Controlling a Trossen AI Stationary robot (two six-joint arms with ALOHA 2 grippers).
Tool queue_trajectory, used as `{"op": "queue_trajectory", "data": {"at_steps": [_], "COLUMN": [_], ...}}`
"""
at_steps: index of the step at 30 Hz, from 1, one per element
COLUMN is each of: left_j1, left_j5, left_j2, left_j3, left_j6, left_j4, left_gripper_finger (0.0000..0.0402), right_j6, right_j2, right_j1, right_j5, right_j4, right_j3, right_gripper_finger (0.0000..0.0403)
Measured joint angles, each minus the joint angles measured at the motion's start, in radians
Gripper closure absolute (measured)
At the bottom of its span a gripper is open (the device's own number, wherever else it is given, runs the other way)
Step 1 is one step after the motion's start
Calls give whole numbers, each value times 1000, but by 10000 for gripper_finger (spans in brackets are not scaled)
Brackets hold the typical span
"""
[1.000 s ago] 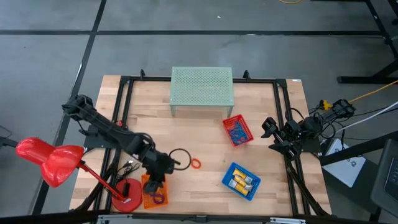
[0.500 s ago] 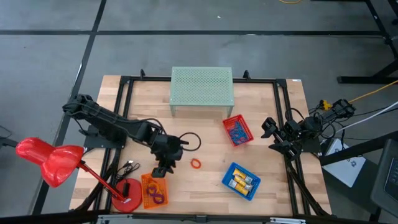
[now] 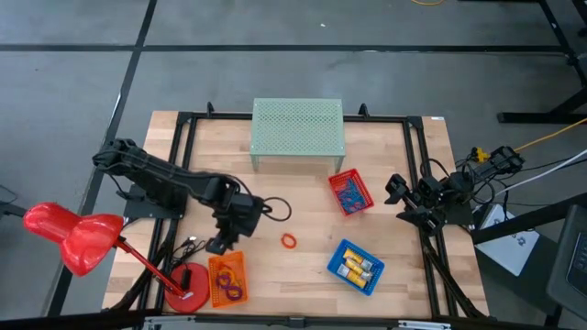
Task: Pick & Place Office Desk Supplies
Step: Put the orange spring rubber band into the orange basket
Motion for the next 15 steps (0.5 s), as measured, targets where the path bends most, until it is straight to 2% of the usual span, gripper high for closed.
{"op": "queue_trajectory", "data": {"at_steps": [4,7,11,15], "left_j1": [-29,-39,30,141], "left_j5": [17,-44,-126,-149], "left_j2": [0,0,1,2], "left_j3": [0,0,-2,-12], "left_j6": [32,48,45,15], "left_j4": [-142,-169,-118,37], "left_gripper_finger": [274,274,274,274], "right_j6": [11,-14,-49,-61], "right_j2": [0,0,0,0], "right_j1": [0,0,-1,-1], "right_j5": [-3,-3,-3,-2], "right_j4": [0,0,0,0], "right_j3": [0,0,0,0], "right_gripper_finger": [174,174,174,174]}}
